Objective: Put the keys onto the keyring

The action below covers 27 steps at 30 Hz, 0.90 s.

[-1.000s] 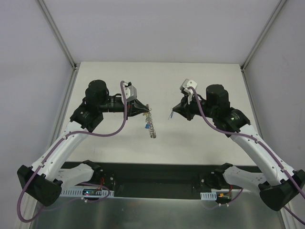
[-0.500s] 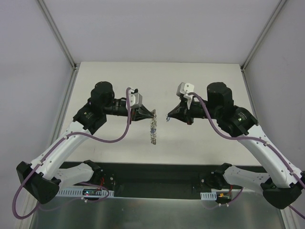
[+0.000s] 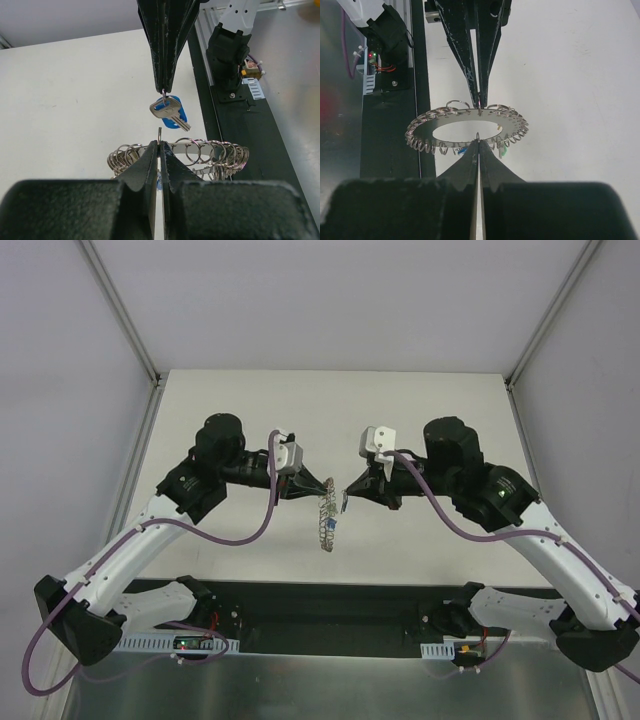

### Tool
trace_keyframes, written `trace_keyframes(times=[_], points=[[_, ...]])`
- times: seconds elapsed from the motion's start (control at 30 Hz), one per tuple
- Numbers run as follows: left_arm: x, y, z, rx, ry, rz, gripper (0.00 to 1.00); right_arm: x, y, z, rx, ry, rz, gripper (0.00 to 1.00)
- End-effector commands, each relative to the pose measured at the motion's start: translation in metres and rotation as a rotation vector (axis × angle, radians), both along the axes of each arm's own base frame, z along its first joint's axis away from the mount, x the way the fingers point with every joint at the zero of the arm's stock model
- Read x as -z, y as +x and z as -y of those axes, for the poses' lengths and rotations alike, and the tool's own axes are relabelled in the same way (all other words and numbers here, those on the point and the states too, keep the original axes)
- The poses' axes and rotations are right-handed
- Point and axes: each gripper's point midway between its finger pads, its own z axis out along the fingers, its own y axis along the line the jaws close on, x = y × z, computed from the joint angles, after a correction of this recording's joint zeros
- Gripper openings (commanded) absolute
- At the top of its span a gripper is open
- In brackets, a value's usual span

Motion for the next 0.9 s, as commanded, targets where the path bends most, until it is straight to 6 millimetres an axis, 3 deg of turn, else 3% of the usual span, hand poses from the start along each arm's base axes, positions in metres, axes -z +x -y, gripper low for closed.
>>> trace_keyframes(times=[0.0,0.87], points=[[-0.0286,-0.0062,0.0062,0.058,-0.065,0.090,0.00,-0.0158,0.0036,-0.0005,0.004,0.000,0.080,0.01],[-0.0323,-0.0036,0.0126,0.060,-0.065,0.092,0.00,-0.0177,0.0059,-0.0049,-0.016,-0.045,0.138,0.01]])
